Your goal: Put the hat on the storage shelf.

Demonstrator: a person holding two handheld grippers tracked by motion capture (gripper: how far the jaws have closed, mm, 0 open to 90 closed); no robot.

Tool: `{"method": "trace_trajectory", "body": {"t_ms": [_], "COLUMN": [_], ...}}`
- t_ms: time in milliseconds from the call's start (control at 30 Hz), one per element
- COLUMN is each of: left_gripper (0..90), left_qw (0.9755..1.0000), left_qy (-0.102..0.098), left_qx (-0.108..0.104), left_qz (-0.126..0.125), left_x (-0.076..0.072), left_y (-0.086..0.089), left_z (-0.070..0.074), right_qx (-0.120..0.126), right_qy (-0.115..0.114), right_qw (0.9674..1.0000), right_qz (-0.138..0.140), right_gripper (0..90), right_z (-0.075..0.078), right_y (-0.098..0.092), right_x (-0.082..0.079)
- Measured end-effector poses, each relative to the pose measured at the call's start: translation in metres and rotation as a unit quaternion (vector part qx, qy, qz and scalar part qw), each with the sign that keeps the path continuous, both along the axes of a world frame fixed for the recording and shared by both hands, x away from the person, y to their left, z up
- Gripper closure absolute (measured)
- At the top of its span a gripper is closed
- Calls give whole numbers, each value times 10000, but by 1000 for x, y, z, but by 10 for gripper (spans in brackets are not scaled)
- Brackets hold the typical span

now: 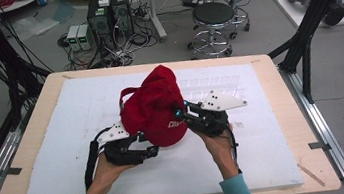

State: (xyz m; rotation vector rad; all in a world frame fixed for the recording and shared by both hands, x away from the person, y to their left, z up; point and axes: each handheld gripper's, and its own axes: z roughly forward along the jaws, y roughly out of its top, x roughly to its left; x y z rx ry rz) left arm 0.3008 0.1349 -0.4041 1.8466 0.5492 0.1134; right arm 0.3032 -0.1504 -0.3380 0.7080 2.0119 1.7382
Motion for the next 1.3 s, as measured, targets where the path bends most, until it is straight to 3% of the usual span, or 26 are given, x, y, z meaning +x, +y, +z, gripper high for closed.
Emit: {"method": "trace_trajectory", "body": {"t_ms": [333, 533, 667, 867, 967, 1033, 1067, 1100, 1133, 1233, 1267, 1300], "left_gripper": [576, 791, 819, 849, 853, 855, 855, 855, 855, 855, 855, 855], "left_qw": [9999, 9999, 9998, 9995, 9990, 9981, 9982, 9984, 9987, 9998, 9956, 9960], "left_qy": [-30, -94, -92, -234, -400, -588, -585, -537, -484, -202, -814, -772], "left_qx": [-80, -86, -51, 57, 77, 167, 150, 163, 179, 84, 393, 382], "left_qz": [-103, -99, -141, -221, -190, -58, -25, -35, -12, 14, -255, -234], "left_x": [1, 1, -1, -7, -9, -10, -10, -9, -9, -11, 0, -1], "left_y": [-3, -2, -2, -4, -5, -4, -4, -2, -1, -1, 3, 4], "left_z": [-1, 0, 1, 3, 4, 6, 6, 6, 6, 6, 8, 8], "right_qx": [129, 180, 148, 127, 150, 222, 263, 289, 259, 128, 129, 129], "right_qy": [1, -3, -16, -27, -68, -128, -174, -242, -294, -294, -275, -218], "right_qw": [9999, 9998, 9999, 9999, 9999, 9997, 9995, 9991, 9984, 9971, 9965, 9963], "right_qz": [2, 44, 44, 56, 43, -27, -87, -210, -404, -690, -783, -825], "right_gripper": [821, 821, 820, 802, 777, 690, 585, 438, 356, 198, 153, 142], "right_z": [1, 2, 2, 1, 1, 2, 2, 2, 3, 4, 3, 3], "right_y": [3, 6, 6, 8, 8, 8, 8, 8, 8, 7, 6, 5], "right_x": [0, -1, -1, -1, -1, -2, -2, -3, -3, -2, -2, -2]}}
